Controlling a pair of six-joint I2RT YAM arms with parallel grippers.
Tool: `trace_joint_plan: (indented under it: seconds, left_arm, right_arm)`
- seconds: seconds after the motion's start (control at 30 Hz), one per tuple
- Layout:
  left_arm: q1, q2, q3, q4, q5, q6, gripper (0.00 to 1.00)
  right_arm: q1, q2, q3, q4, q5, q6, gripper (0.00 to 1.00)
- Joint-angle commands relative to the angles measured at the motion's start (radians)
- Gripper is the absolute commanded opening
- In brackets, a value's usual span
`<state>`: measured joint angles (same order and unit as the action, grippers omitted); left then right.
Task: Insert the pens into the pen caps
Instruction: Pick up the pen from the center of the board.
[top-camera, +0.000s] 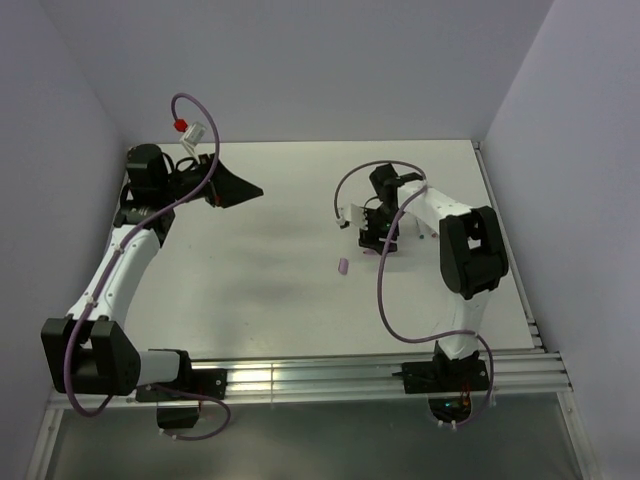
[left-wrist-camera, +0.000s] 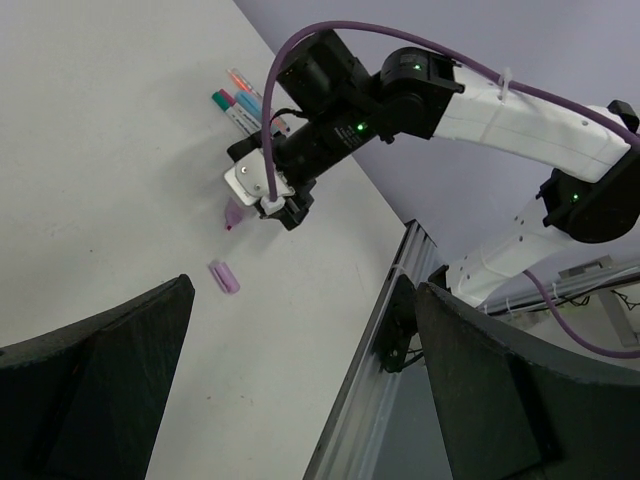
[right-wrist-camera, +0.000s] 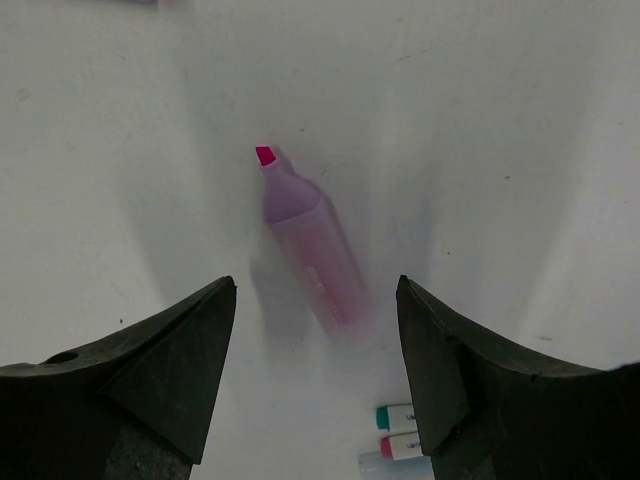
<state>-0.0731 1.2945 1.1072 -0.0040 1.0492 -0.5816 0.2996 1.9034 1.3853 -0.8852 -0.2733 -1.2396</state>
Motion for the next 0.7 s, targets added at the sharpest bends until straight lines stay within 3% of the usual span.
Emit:
trace_joint_plan:
  seconds: [0.0, 0.23, 0.3, 0.33, 0.37, 0.47, 0.53, 0.57, 0.67]
  left_arm:
    - [0.002, 0.006, 0.025, 0.042, 0.028, -0.008, 0.99]
    - [0.002, 0.019, 0.017, 0.056, 0.038, -0.014, 1.0]
    - [0.002, 0.023, 0.014, 0.068, 0.041, -0.029, 0.99]
    - [0.002, 0.028, 0.013, 0.084, 0.051, -0.037, 1.0]
    - [0.002, 0.029, 0.014, 0.087, 0.054, -0.041, 1.0]
    - [0.002, 0.029, 0.032, 0.061, 0.023, -0.035, 0.99]
    - [0.002, 0.02, 0.046, 0.026, -0.009, 0.005, 1.0]
    - [0.002, 0.008, 0.046, 0.029, -0.03, 0.009, 0.99]
    - [0.002, -0.014, 0.039, 0.039, -0.048, 0.006, 1.0]
  right_arm:
    - [0.001, 0.019, -0.035, 0.072, 0.051, -0.067, 0.73]
    - [-0.001, 0.042, -0.081, 0.132, 0.083, -0.098, 0.72]
    - [0.004, 0.042, -0.085, 0.129, 0.083, -0.101, 0.65]
    - [0.006, 0.042, -0.083, 0.124, 0.088, -0.103, 0.61]
    - [0.009, 0.042, -0.083, 0.115, 0.088, -0.103, 0.48]
    - [0.015, 0.042, -0.083, 0.103, 0.085, -0.098, 0.27]
    - [0.019, 0.039, -0.091, 0.103, 0.097, -0.093, 0.19]
    - [0.024, 0.037, -0.092, 0.103, 0.108, -0.089, 0.09]
    - [0.035, 0.028, -0.097, 0.1, 0.12, -0.067, 0.0]
